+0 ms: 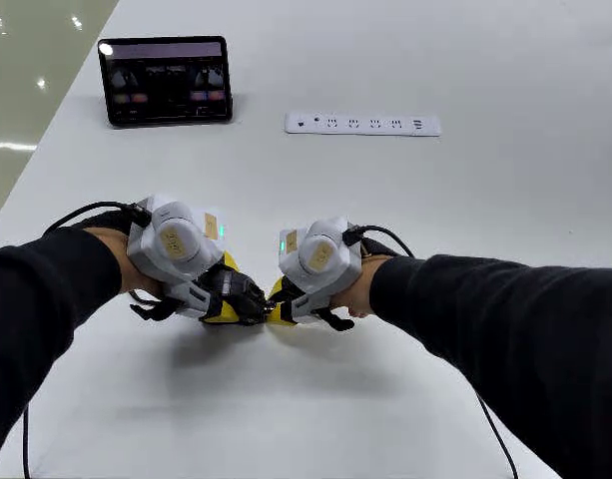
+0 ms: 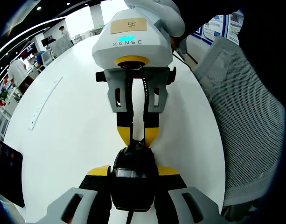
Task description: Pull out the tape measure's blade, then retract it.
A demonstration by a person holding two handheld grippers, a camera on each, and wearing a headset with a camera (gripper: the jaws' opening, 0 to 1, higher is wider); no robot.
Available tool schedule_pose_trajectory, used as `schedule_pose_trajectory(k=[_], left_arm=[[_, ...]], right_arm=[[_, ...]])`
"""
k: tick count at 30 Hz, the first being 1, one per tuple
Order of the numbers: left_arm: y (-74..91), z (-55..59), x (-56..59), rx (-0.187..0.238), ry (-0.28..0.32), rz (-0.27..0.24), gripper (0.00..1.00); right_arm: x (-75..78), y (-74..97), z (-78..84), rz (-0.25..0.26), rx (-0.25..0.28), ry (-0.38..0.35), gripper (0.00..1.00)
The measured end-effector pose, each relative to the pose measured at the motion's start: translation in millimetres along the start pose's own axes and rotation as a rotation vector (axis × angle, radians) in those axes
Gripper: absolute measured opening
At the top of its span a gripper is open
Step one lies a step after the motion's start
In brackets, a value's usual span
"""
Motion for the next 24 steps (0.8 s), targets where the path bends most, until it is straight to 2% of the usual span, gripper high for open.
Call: schedule_pose_trajectory(k=[3, 5, 7, 24], left_arm=[[0.0, 0.4, -0.8, 0.006, 0.011, -0.005, 0.31], [0.2, 0.2, -0.5, 0.011, 0.015, -0.008, 0.31], [0.3, -0.1, -0.4, 0.014, 0.019, -0.012, 0.31], [0.4, 0.4, -0.4, 0.023, 0.026, -0.018, 0.31]], right_arm=[[0.1, 2.9, 1.4, 0.007, 0.003, -0.005, 0.09], [0.7, 5.3, 2.3, 0.007, -0.011, 0.027, 0.09], [1.0, 8.5, 3.7, 0.010, -0.018, 0.026, 0.09], [1.8, 26.4, 17.7, 0.041, -0.049, -0.019, 0.09]])
Point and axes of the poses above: the centre of the closed fingertips' face, and the gripper's own axes: y roughly backward along the fingers, x roughly to its right, z roughly out of its underside, the point moved 5 cm from there along y, roughly backward along the fingers, and after that the axes turned 10 degrees about x, right-handed, at the moved point
